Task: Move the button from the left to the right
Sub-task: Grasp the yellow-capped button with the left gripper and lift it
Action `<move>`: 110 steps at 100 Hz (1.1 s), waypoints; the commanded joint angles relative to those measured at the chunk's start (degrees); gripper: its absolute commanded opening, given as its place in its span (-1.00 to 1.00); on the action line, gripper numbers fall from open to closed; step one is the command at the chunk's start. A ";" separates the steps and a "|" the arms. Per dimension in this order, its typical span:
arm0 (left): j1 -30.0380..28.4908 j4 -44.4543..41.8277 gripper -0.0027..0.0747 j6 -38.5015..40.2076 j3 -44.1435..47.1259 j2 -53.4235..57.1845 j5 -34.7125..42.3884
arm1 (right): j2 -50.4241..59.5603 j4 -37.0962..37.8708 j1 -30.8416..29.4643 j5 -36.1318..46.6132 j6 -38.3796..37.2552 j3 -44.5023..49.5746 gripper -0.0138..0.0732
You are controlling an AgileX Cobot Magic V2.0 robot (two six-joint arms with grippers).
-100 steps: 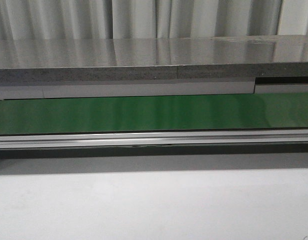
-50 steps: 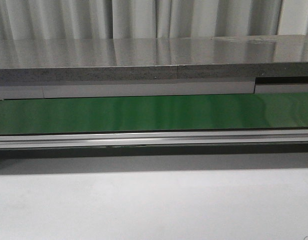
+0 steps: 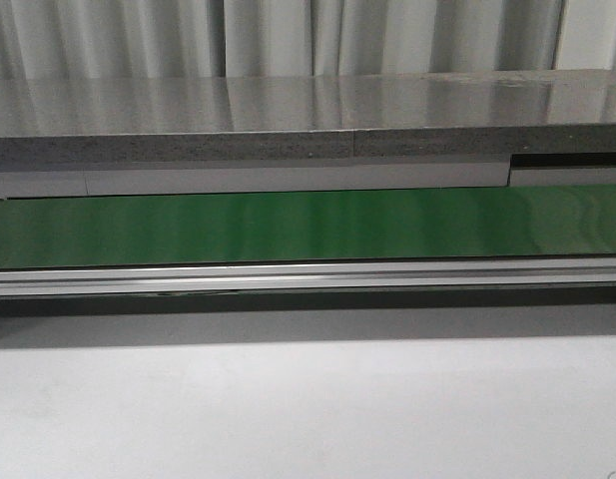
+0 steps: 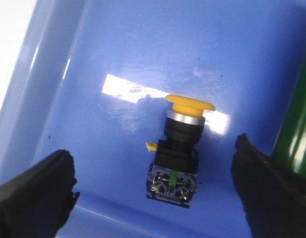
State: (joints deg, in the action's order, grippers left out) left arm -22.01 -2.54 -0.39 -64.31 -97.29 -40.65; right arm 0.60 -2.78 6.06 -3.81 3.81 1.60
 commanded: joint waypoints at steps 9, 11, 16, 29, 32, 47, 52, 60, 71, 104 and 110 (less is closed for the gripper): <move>-0.12 0.32 0.67 -0.48 -1.68 -0.49 2.60 | 1.12 0.78 0.13 4.68 0.06 -0.99 -0.84; -0.12 0.32 0.67 -0.48 -1.68 -0.88 2.69 | 1.12 0.78 0.13 4.68 0.06 -0.99 -0.84; -0.12 0.47 0.67 -0.48 -1.68 -1.51 2.85 | 1.12 0.78 0.13 4.68 0.06 -0.99 -0.84; -0.12 0.65 0.67 -0.48 -1.68 -3.35 3.22 | 1.12 0.78 0.13 4.68 0.06 -0.99 -0.84; -0.12 0.73 0.67 -0.48 -1.68 -3.75 3.32 | 1.12 0.78 0.13 4.68 0.06 -0.99 -0.84; -0.12 0.87 0.67 -0.48 -1.68 -6.44 3.32 | 1.12 0.78 0.13 4.68 0.06 -0.99 -0.84; -0.12 0.87 0.67 -0.48 -1.68 -7.26 3.43 | 1.12 0.78 0.13 4.68 0.06 -0.99 -0.84; -0.12 1.00 0.67 -0.48 -1.68 -8.38 3.60 | 1.12 0.78 0.13 4.68 0.06 -0.99 -0.84; -0.12 1.21 0.61 -0.48 -1.68 -9.36 4.01 | 1.12 0.78 0.13 4.68 0.06 -0.99 -0.84; -0.12 1.21 -0.97 -0.48 -1.68 -9.14 4.30 | 1.12 0.78 0.13 4.68 0.06 -0.99 -0.84; -0.12 1.10 -0.98 -0.48 -1.68 -8.55 4.30 | 1.12 0.78 0.13 4.68 0.06 -0.99 -0.84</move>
State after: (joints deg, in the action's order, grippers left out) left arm -22.26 -1.54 -0.84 -64.83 -109.08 -37.48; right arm 0.60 -2.78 6.06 -3.81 3.81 1.60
